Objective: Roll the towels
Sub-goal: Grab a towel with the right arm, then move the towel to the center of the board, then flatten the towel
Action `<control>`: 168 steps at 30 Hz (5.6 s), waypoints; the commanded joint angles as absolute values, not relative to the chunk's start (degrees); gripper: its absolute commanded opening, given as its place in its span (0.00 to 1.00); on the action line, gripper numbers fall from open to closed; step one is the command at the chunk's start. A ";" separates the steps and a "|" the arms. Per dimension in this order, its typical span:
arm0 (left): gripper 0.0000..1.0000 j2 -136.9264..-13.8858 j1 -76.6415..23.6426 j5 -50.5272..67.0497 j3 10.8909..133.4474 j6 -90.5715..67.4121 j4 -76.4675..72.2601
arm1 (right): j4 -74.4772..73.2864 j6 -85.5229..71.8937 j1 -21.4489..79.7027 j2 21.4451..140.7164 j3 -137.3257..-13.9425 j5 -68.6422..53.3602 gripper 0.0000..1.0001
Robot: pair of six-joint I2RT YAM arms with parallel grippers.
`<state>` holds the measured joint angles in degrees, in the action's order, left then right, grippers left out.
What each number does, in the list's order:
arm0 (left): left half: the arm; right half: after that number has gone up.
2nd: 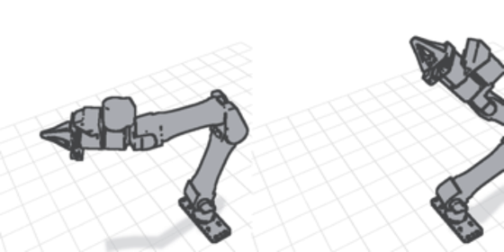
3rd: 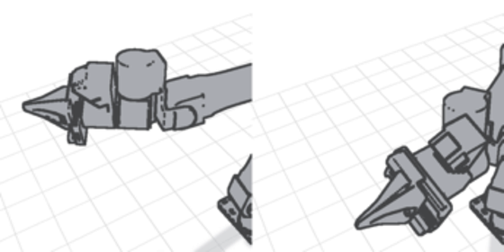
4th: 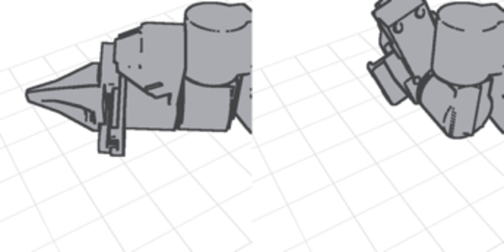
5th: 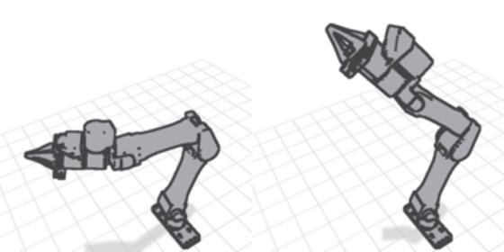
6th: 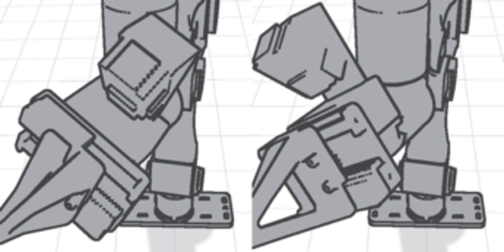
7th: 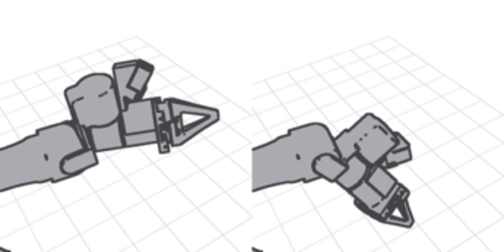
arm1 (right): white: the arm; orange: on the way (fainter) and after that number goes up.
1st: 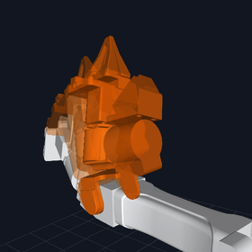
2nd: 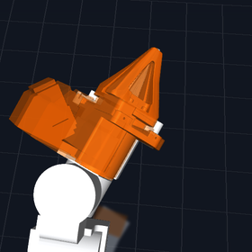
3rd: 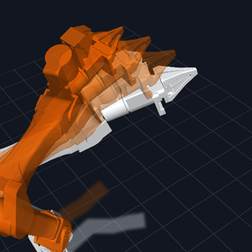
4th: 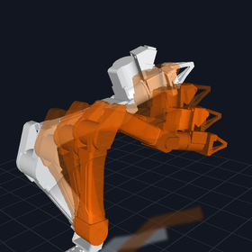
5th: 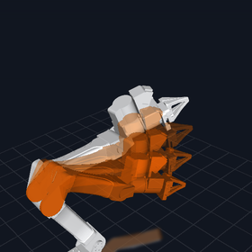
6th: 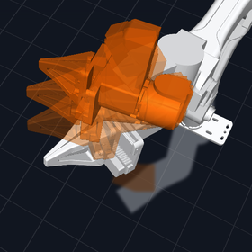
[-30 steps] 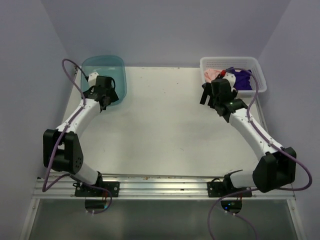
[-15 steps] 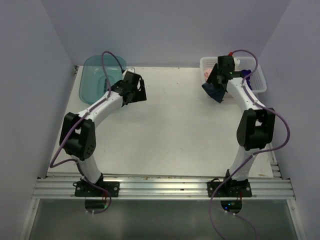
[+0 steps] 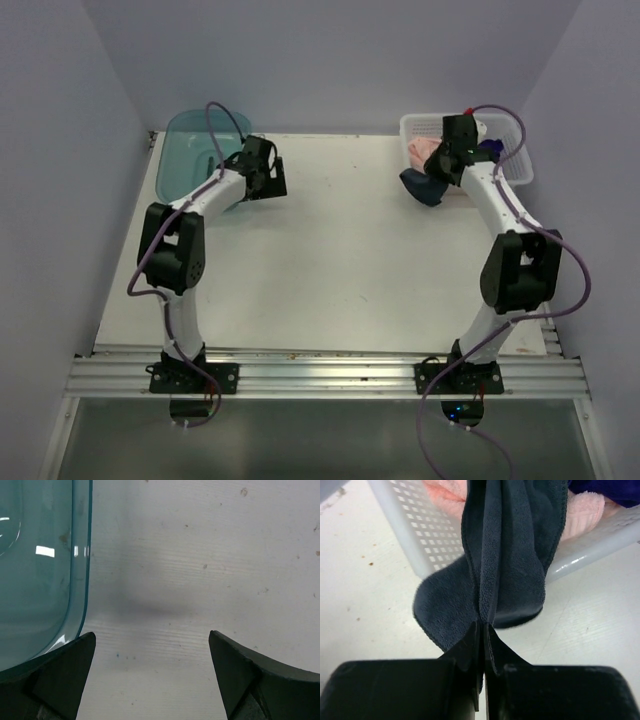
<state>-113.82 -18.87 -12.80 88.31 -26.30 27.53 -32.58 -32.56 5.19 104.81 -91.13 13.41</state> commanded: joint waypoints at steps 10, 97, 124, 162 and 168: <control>0.99 -115.05 -12.13 -11.87 91.40 -24.70 26.10 | -29.44 -28.74 13.70 75.60 -82.97 10.54 0.00; 0.00 -93.96 -24.26 9.75 101.68 -26.89 27.25 | -31.20 -26.37 16.52 90.53 -100.89 3.08 0.00; 0.63 -83.32 -22.94 11.16 47.03 -34.63 17.49 | -30.76 -33.66 16.52 64.95 -40.87 6.33 0.39; 0.29 -89.82 -37.44 -5.98 41.66 -46.23 21.18 | -24.35 -40.95 25.22 72.07 -36.74 4.92 0.58; 0.08 -90.88 -37.44 -6.33 41.31 -46.41 21.53 | -21.98 -42.54 25.22 74.00 -35.42 4.40 0.57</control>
<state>-87.81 -37.06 -3.03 42.94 -46.52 16.51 -24.82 -40.40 25.08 73.28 -36.29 3.53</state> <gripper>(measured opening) 0.099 0.570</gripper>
